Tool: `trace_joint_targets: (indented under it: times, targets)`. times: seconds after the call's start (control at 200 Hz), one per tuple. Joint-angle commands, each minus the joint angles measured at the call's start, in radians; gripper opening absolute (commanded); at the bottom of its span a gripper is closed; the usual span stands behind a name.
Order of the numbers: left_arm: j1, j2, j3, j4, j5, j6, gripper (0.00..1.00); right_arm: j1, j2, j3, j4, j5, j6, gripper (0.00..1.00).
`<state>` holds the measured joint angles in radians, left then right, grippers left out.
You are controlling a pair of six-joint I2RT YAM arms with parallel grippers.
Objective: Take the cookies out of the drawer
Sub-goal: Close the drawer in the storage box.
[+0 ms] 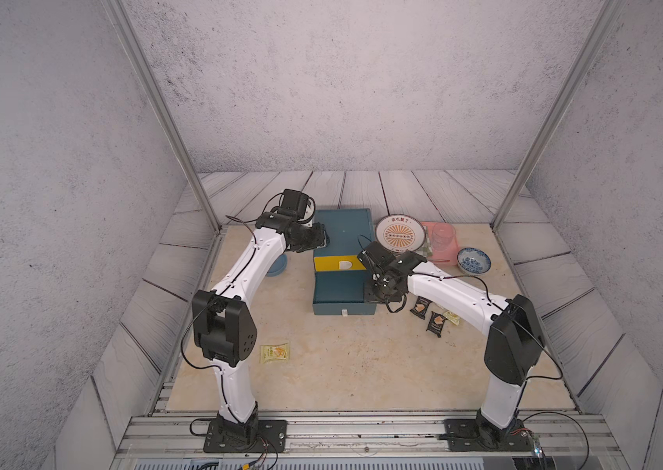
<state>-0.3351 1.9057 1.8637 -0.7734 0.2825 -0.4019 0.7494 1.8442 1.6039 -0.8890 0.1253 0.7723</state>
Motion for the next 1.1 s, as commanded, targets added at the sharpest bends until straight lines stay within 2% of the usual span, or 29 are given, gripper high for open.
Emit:
trace_joint_targets:
  times: [0.0,0.13,0.195,0.305,0.42,0.616,0.706,0.741,0.791,0.811,0.831,0.936,1.096]
  targets:
    - [-0.025,0.057,-0.069,-0.165,0.066,0.063,0.54,-0.005,0.010,0.052,0.097,0.051,0.055,0.00]
    - [-0.025,0.063,-0.077,-0.165,0.076,0.079,0.54,-0.006,0.035,0.081,0.103,0.107,0.062,0.01]
    - [-0.022,0.066,-0.077,-0.168,0.083,0.088,0.53,-0.013,0.043,0.097,0.090,0.111,0.061,0.25]
    - [-0.012,0.073,-0.075,-0.169,0.092,0.098,0.52,-0.013,0.013,0.092,0.067,0.105,0.054,0.43]
    - [0.002,0.082,-0.073,-0.169,0.102,0.097,0.51,-0.007,-0.103,-0.034,0.168,0.105,0.067,0.50]
    - [0.008,0.097,-0.068,-0.168,0.109,0.094,0.51,-0.005,-0.273,-0.184,0.244,0.080,0.051,0.53]
    - [0.009,0.099,-0.066,-0.170,0.107,0.096,0.51,0.010,-0.348,-0.274,0.290,0.056,0.049,0.53]
    - [0.008,0.097,-0.067,-0.169,0.105,0.097,0.51,0.014,-0.375,-0.314,0.311,0.046,0.055,0.47]
    - [0.008,0.100,-0.066,-0.167,0.101,0.099,0.51,0.024,-0.417,-0.383,0.368,0.027,0.065,0.24]
    - [0.008,0.102,-0.064,-0.167,0.101,0.099,0.51,0.033,-0.436,-0.414,0.397,0.030,0.073,0.09]
    - [0.008,0.107,-0.063,-0.170,0.102,0.099,0.51,0.044,-0.455,-0.450,0.427,0.037,0.083,0.00]
    - [0.008,0.116,-0.051,-0.185,0.104,0.100,0.51,0.127,-0.527,-0.639,0.656,0.079,0.129,0.00]
    - [0.008,0.125,-0.040,-0.190,0.109,0.103,0.51,0.297,-0.502,-0.762,0.917,0.297,0.112,0.00]
